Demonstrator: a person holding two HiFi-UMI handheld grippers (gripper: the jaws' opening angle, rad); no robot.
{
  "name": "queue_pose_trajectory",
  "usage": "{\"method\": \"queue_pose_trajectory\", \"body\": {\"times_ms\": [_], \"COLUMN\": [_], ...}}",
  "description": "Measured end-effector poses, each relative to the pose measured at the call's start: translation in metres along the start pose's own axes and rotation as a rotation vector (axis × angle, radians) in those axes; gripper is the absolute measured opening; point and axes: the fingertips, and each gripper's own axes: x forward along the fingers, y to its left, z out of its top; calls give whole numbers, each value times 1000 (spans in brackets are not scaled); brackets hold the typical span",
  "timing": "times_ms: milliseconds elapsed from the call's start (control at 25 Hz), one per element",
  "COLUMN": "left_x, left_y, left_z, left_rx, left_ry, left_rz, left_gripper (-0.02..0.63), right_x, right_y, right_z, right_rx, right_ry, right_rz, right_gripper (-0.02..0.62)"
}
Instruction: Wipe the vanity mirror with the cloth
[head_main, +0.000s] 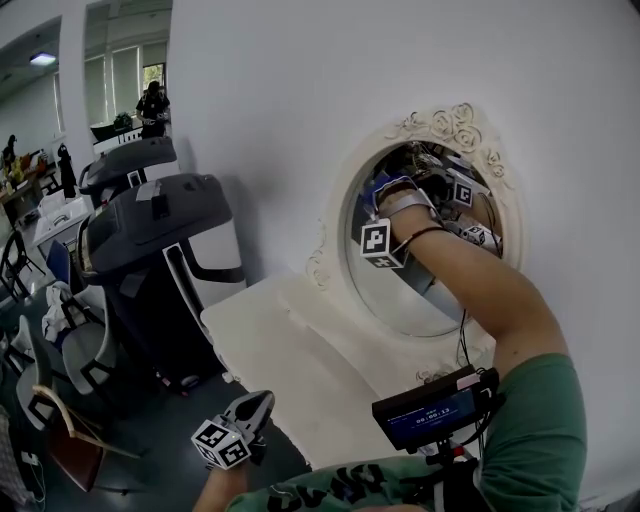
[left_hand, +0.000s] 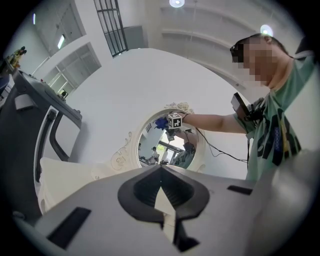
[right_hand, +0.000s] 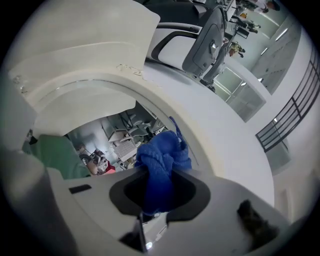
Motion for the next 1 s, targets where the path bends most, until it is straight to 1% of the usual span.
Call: {"method": "queue_pose_trajectory", "body": {"times_ms": [200, 320, 440, 600, 840, 920, 1000], "left_x": [17, 29, 38, 42, 38, 33, 27], "left_y": [-22, -39, -58, -74, -85, -83, -78], "left_z": [21, 23, 22, 22, 18, 15, 13], "left_rx": [61, 69, 75, 81, 74, 69, 66], "left_ry": [-14, -21, -7, -3, 5, 6, 5], "left_rz": [-39, -74, -112, -137, -140, -132, -118], "left_gripper": [6, 6, 6, 6, 6, 6, 6], "right_x": [-48, -77, -105, -134, -146, -146, -145], "right_y": [53, 88, 122, 155, 169, 170, 164], "right_z": [-48, -80, -110, -143, -156, -156, -149], "right_rx": [6, -4, -22, -23, -18, -19, 1], "right_ry": [-9, 11, 41, 80, 103, 111, 88], "right_rz": [73, 122, 179, 236, 281, 287, 291], "right_gripper": [72, 72, 72, 72, 72, 72, 73]}}
